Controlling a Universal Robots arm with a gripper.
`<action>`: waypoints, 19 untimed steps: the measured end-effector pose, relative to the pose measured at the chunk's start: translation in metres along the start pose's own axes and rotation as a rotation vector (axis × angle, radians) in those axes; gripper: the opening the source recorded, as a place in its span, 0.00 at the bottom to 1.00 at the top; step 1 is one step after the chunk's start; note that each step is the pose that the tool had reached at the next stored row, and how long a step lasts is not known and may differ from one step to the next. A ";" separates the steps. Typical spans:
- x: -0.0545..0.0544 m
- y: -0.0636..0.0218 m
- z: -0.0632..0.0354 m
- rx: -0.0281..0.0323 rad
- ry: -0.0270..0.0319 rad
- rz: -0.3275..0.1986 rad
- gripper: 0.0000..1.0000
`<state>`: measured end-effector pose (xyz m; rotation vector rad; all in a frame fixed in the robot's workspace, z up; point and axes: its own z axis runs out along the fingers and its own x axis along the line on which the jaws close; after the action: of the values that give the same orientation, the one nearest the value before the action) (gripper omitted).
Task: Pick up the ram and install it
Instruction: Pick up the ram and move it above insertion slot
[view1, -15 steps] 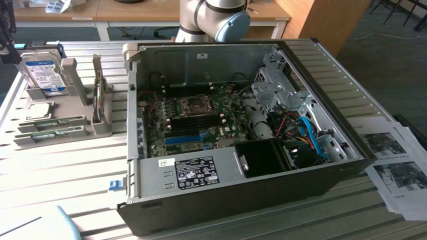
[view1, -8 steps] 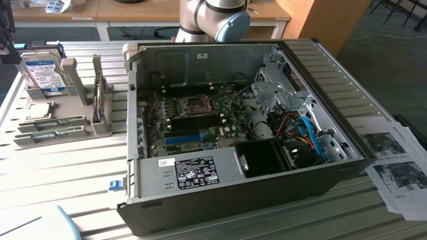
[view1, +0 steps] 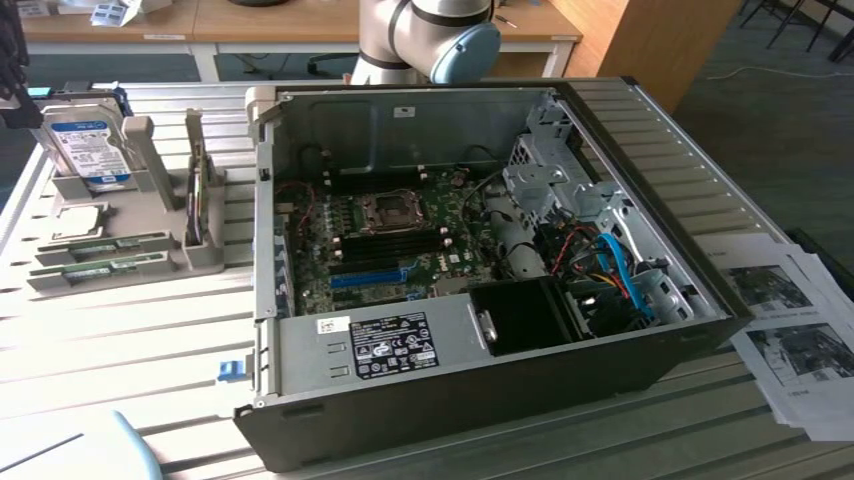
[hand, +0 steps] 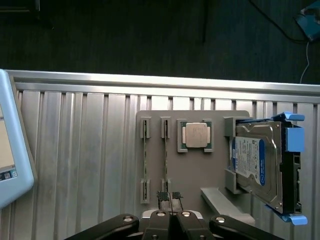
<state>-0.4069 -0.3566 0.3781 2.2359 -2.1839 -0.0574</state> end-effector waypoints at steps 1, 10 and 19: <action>0.000 0.0000 0.0000 0.0004 0.0003 -0.007 0.09; 0.000 0.0000 0.0000 0.0025 0.0027 -0.072 0.09; 0.000 0.0000 0.0000 0.0034 0.0035 -0.089 0.09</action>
<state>-0.4069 -0.3566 0.3781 2.3323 -2.0833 -0.0509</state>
